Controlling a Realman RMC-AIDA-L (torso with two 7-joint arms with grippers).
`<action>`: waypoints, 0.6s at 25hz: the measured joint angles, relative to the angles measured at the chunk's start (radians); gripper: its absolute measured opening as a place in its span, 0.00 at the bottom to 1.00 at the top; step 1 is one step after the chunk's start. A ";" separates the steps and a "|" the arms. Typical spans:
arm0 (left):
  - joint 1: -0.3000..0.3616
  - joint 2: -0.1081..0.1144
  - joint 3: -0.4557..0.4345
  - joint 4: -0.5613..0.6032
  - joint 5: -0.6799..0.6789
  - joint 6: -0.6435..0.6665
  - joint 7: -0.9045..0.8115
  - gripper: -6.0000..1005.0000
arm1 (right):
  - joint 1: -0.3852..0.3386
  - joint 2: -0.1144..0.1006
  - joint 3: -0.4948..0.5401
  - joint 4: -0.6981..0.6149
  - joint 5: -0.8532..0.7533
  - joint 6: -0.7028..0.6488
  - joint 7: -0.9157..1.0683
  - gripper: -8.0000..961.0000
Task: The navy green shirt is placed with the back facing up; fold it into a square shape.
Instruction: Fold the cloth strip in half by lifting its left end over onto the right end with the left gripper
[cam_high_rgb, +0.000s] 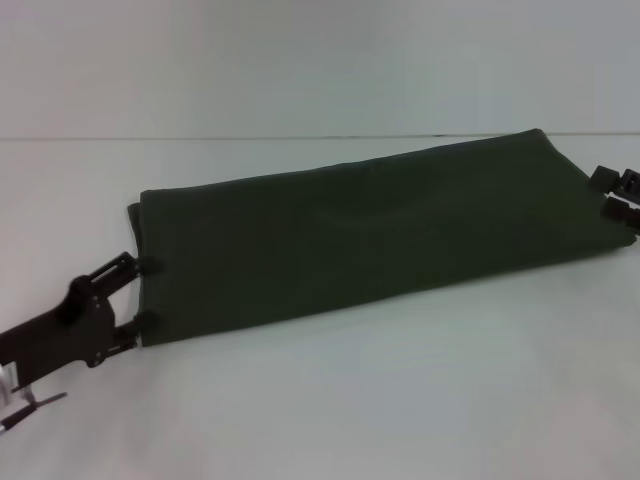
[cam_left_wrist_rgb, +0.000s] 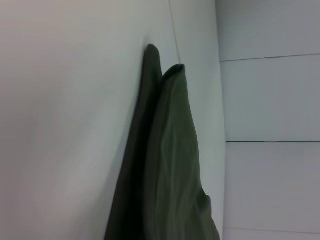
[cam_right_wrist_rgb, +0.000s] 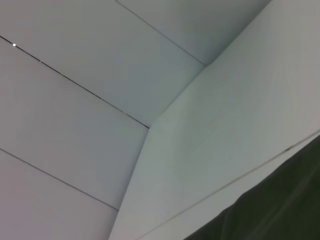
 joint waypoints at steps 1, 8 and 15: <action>-0.007 -0.002 0.012 -0.001 0.008 -0.022 -0.003 0.92 | 0.001 0.000 0.000 0.006 -0.002 0.002 -0.002 0.89; -0.009 0.006 0.024 0.009 0.046 -0.032 -0.034 0.92 | -0.007 0.000 0.004 0.017 -0.003 0.008 -0.002 0.89; 0.032 0.034 0.000 0.031 0.093 0.073 -0.129 0.92 | -0.014 -0.006 0.012 0.027 -0.002 0.010 0.001 0.89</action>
